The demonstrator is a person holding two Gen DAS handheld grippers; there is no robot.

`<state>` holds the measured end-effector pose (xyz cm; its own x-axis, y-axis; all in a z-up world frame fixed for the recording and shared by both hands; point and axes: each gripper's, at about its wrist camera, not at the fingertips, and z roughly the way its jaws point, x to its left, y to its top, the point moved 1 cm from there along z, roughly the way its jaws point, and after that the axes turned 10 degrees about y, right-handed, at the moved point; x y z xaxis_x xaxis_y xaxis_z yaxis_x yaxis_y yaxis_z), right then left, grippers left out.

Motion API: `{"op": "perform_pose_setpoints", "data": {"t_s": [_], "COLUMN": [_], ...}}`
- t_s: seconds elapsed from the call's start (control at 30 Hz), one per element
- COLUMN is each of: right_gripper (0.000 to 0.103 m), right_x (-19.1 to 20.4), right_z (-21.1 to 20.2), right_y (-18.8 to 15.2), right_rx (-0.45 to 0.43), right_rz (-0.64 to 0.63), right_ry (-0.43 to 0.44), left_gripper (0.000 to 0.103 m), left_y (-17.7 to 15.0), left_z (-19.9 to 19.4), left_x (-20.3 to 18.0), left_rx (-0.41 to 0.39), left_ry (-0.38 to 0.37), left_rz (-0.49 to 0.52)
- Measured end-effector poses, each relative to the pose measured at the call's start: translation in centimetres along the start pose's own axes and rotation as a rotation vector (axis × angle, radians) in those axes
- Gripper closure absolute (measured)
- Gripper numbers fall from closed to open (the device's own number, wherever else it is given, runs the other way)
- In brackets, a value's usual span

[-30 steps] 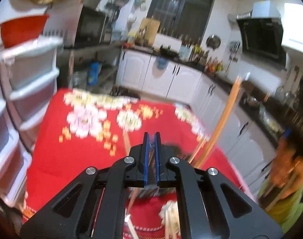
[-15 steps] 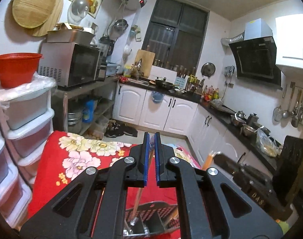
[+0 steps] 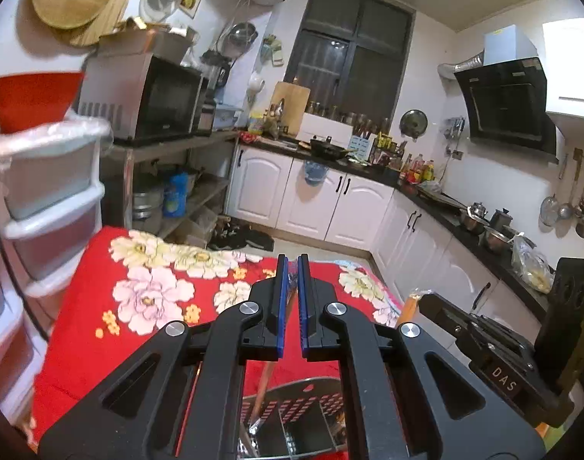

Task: Organize utensils
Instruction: 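Lift both chopstick pairs and carry them above the mesh caddy, then lower the chopsticks into the caddy and open both grippers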

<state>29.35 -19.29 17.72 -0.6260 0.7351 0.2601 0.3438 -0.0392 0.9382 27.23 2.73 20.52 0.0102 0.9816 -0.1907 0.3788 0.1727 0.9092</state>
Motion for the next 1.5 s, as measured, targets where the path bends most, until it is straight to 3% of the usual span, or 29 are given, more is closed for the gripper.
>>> {"op": "perform_pose_setpoints", "data": {"t_s": [0.43,0.93,1.03,1.1,1.2,1.5], "right_gripper": [0.102,0.101,0.096,0.089,0.088,0.08], "right_x": [-1.2,-1.7,-1.8,-1.9,-1.9,-1.5], "right_z": [0.3,-2.4,-2.7,-3.0,-3.3,-4.8], "right_y": [-3.3,-5.6,-6.1,-6.5,-6.7,-7.6], "right_rx": [0.048,0.083,0.092,0.094,0.095,0.095], "right_rz": [0.048,0.076,0.081,0.089,0.097,0.099], "right_ry": [-0.031,-0.099,-0.113,-0.118,-0.124,-0.129], "left_gripper": [0.102,0.101,0.099,0.097,0.094,0.066], "left_y": [-5.3,-7.0,-7.6,-8.1,-8.7,-9.8], "left_z": [2.1,0.6,0.1,-0.2,-0.6,-2.2], "left_x": [1.9,3.3,3.6,3.9,4.2,4.6], "left_rx": [0.088,0.107,0.113,0.121,0.13,0.132], "left_ry": [0.003,0.005,0.006,0.007,0.006,0.003], "left_rz": [-0.041,-0.051,-0.046,-0.049,-0.055,-0.062]}}
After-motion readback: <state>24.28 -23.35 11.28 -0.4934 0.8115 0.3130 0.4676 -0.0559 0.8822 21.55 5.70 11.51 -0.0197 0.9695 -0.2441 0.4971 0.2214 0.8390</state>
